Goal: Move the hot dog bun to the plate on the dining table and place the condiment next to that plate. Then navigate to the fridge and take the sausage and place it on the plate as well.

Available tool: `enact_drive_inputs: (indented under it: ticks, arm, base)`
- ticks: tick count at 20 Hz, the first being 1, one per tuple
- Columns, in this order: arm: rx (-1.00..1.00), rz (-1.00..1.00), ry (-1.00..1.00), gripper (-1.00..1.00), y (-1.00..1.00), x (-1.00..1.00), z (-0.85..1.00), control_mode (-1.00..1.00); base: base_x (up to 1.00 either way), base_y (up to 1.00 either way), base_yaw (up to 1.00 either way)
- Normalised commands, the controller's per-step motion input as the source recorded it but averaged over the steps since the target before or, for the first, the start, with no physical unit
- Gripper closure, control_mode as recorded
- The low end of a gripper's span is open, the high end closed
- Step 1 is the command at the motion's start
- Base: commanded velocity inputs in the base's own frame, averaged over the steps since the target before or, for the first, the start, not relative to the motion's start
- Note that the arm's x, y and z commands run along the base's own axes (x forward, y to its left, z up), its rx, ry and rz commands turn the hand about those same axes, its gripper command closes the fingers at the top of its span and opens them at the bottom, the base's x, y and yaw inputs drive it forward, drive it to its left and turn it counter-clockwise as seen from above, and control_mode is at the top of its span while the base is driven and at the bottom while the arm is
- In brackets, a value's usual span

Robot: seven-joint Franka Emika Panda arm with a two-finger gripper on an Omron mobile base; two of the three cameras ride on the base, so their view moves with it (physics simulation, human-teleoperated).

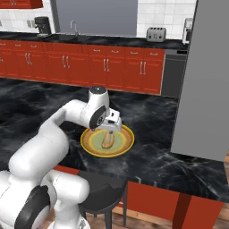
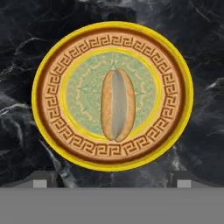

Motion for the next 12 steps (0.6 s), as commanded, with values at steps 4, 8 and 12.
enact_drive_inputs:
  ticks: [4, 8, 12]
  arm:
    - [0.00, 0.00, 0.00, -1.00, 0.30, -0.77, 0.92, -1.00]
    - [0.00, 0.00, 0.00, -1.00, 0.41, -0.90, 0.76, -1.00]
    - [0.00, 0.00, -0.02, -1.00, 0.39, -0.98, 0.57, -1.00]
  base:
    - [0.00, 0.00, 0.00]
    - [0.00, 0.00, 0.00]
    - [0.00, 0.00, 0.00]
